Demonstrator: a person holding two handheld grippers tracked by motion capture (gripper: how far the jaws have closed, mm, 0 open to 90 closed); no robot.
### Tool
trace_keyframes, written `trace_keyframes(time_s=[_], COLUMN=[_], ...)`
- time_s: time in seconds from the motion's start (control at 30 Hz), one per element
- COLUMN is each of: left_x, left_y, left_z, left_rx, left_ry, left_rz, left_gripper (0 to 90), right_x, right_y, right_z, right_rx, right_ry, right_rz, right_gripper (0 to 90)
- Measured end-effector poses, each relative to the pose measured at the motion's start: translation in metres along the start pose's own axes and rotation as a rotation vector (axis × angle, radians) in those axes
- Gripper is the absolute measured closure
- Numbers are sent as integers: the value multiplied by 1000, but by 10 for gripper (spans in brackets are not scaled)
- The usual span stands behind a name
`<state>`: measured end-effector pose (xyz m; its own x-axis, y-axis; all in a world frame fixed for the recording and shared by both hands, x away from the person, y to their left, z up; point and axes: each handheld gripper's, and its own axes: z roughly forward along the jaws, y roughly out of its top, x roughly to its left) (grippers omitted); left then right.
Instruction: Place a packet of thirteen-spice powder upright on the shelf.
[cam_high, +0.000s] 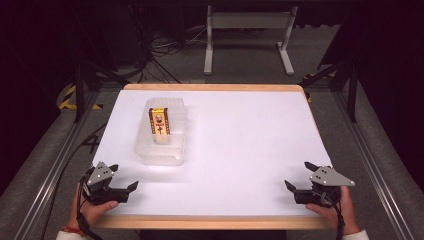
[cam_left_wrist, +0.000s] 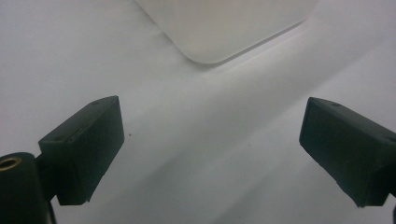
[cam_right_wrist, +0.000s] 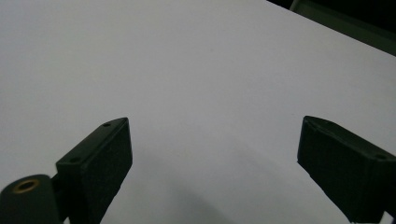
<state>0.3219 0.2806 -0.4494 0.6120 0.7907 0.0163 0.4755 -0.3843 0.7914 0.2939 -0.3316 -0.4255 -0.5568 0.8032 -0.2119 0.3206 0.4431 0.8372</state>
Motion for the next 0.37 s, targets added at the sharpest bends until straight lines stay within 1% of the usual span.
trace_keyframes(time_s=[0.1,0.23,0.37], left_x=[0,0,0], left_y=[0,1,2], left_z=[2,3,3], left_rx=[14,18,12], left_ry=[19,14,9], left_rz=[5,5,-5], left_gripper=[73,73,73], right_x=[-1,-2,-3], right_y=[0,-1,-2], right_z=[1,0,-2], right_rx=[1,-2,-5], right_ry=[2,-1,0], right_rz=[4,7,15], right_gripper=[107,108,107])
